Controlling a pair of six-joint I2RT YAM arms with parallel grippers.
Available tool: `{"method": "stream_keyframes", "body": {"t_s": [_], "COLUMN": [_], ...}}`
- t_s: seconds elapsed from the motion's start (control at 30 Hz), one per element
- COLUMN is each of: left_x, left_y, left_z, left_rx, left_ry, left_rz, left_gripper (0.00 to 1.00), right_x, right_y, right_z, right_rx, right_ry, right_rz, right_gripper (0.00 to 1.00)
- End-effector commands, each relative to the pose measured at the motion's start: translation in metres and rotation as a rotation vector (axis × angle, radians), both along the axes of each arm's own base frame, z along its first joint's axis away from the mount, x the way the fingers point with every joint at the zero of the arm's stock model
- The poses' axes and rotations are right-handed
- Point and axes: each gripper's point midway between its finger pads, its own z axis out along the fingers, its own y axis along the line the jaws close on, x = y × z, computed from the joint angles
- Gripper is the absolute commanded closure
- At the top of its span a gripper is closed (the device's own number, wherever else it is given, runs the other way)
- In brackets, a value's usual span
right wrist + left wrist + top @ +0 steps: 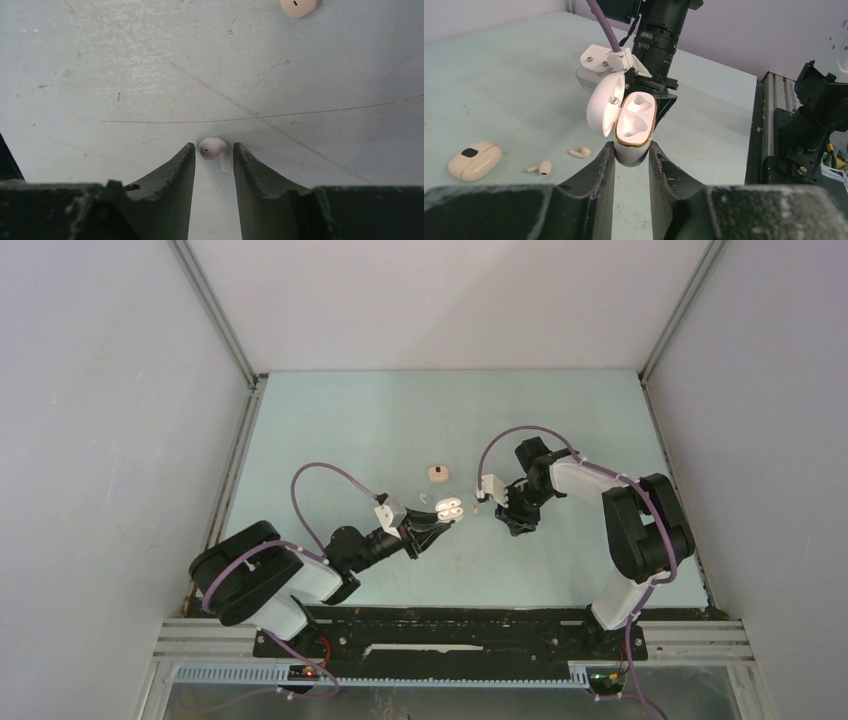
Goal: Insert the wireless bluetooth earbuds into the charging case
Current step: Pick up the earbud from the center of the board.
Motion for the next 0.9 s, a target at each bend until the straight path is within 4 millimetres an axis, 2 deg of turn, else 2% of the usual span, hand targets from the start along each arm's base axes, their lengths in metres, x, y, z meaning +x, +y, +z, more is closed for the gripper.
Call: {"method": "stream_keyframes", "body": {"t_s": [0.0,0.23,0.47,0.7,0.8,0.87], "left_x": [0.001,0.001,0.001,0.001,0.002,0.002], "left_y": [-0.002,-0.002,-0.003,-0.003,-0.003,-0.004], "left_z": [0.029,0.028,0.028,0.028,0.027,0.027], "left_rx": [-0.079,-0.076,-0.077,-0.075,-0.075,-0.076], "left_ry": [-0.078,-0.075,-0.074,-0.072,-0.071,-0.066], "left_rz": [-0.01,-0.01,-0.011,-0.012,-0.012,-0.015], "left_gripper": [1.0,1.0,1.0,1.0,1.0,1.0], "right_x": [0.005,0.005,0.005,0.004,0.005,0.011], "right_y": [0.0,0.002,0.001,0.003,0.007,0.012], "right_z": [-0.005,-0.007,-0.01,-0.011,0.002,0.026], "right_rx": [-0.023,-0.032,-0.068,-0.062,-0.019,0.062], "right_ry": [-0.006,-0.002,-0.007,0.002,0.006,0.005], "right_rz": [-0.008,-0.023,-0.028,-0.047,-0.077,-0.124], "right_gripper": [0.64,0.7,0.7,0.82,0.85,0.87]}}
